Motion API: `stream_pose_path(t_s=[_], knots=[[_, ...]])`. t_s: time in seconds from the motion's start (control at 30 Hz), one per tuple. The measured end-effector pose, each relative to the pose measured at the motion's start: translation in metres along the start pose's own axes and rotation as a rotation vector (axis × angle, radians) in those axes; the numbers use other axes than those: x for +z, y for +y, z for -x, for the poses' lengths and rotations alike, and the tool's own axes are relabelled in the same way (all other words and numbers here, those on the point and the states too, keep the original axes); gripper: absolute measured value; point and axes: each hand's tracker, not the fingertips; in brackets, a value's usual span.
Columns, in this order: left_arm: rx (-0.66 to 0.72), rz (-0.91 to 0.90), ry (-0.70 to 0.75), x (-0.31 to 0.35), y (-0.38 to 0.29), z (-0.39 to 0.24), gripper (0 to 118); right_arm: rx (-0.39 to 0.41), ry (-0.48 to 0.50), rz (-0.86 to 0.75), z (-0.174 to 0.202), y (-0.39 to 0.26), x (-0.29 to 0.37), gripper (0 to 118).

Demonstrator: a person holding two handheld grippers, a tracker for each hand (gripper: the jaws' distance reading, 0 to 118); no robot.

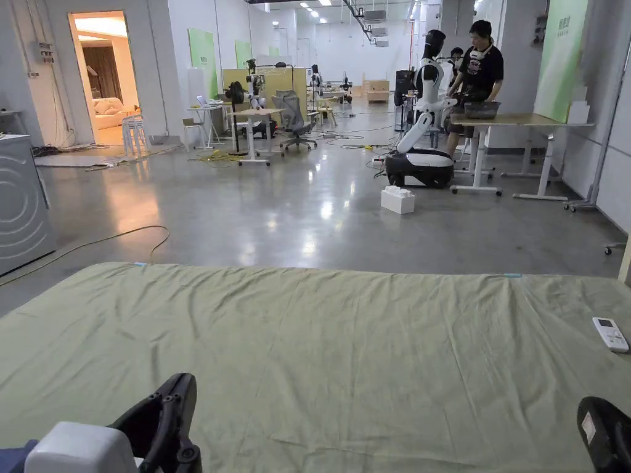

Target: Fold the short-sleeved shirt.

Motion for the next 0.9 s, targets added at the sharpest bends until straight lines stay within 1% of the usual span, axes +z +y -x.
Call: stream_pose_path(t_s=[0.07,0.1,0.13,0.17,0.2,0.23,0.27,0.3,0.33,0.37,0.4,0.43,0.47,0.5,0.53,0.57,0.6,0.63,0.67,0.7,0.73,0.77,0.8,0.83,0.87,0.9], knots=[[-0.043,-0.002,-0.003,0.0,0.004,0.0,1,0.06,0.0,-0.01,0.002,0.004,0.001,0],[-0.083,-0.006,-0.016,0.001,0.006,0.0,1,0.077,0.005,-0.007,0.003,0.004,0.002,0],[-0.118,-0.01,-0.017,0.001,0.005,-0.001,1,0.117,0.012,-0.004,0.005,0.004,0.003,0],[-0.185,-0.006,-0.006,0.002,0.003,-0.004,1,0.168,0.018,0.0,0.007,0.002,0.003,0],[-0.249,0.001,-0.001,0.002,-0.003,-0.008,1,0.246,0.027,0.008,0.01,-0.002,0.003,0],[-0.366,0.017,0.012,0.001,-0.012,-0.014,1,0.352,0.023,0.024,0.014,-0.008,0.003,0],[-0.497,0.043,0.019,0.001,-0.025,-0.021,1,0.498,0.02,0.036,0.021,-0.016,0.003,0],[-0.628,0.069,0.008,0.001,-0.04,-0.027,1,0.646,0.024,0.054,0.027,-0.027,0.003,0],[-0.802,0.105,-0.018,0.001,-0.058,-0.035,1,0.836,0.035,0.066,0.035,-0.043,0.003,0],[-0.949,0.154,-0.052,0.002,-0.076,-0.039,1,1.018,0.063,0.068,0.04,-0.059,0.004,0],[-1.073,0.2,-0.08,0.003,-0.094,-0.044,1,1.174,0.096,0.062,0.034,-0.064,0.006,0],[-1.19,0.231,-0.106,0.009,-0.126,-0.05,1,1.333,0.147,0.045,0.051,-0.109,0.011,0],[-1.267,0.26,-0.16,0.015,-0.147,-0.054,1,1.47,0.224,0.021,0.056,-0.111,0.019,0],[-1.304,0.28,-0.227,0.022,-0.162,-0.055,1,1.497,0.23,0.071,0.053,-0.113,0.022,0],[-1.342,0.301,-0.282,0.029,-0.173,-0.058,1,1.53,0.298,0.049,0.055,-0.131,0.027,0],[-1.37,0.302,-0.308,0.034,-0.185,-0.062,1,1.579,0.337,0.051,0.05,-0.129,0.03,0],[-1.375,0.305,-0.325,0.037,-0.189,-0.065,1,1.61,0.361,0.055,0.064,-0.165,0.033,0],[-1.368,0.307,-0.35,0.038,-0.191,-0.067,1,1.626,0.382,0.066,0.062,-0.162,0.031,0],[-1.345,0.303,-0.345,0.039,-0.19,-0.069,1,1.606,0.392,0.062,0.07,-0.168,0.032,0],[-1.287,0.301,-0.336,0.035,-0.178,-0.071,1,1.546,0.381,0.068,0.067,-0.164,0.03,0],[-1.152,0.328,-0.311,0.028,-0.157,-0.072,1,1.468,0.334,0.098,0.043,-0.161,0.029,0],[-0.982,0.343,-0.28,0.022,-0.136,-0.07,1,1.373,0.281,0.12,0.072,-0.143,0.021,0],[-0.821,0.336,-0.243,0.016,-0.12,-0.046,1,1.252,0.224,0.113,0.07,-0.125,0.016,0],[-0.651,0.309,-0.199,0.012,-0.098,-0.036,1,1.104,0.151,0.098,0.071,-0.108,0.016,0],[-0.494,0.285,-0.163,0.008,-0.078,-0.028,1,0.926,0.071,0.096,0.063,-0.086,0.012,0],[-0.347,0.251,-0.137,0.01,-0.068,-0.014,1,0.724,0.007,0.086,0.057,-0.068,0.013,0]])
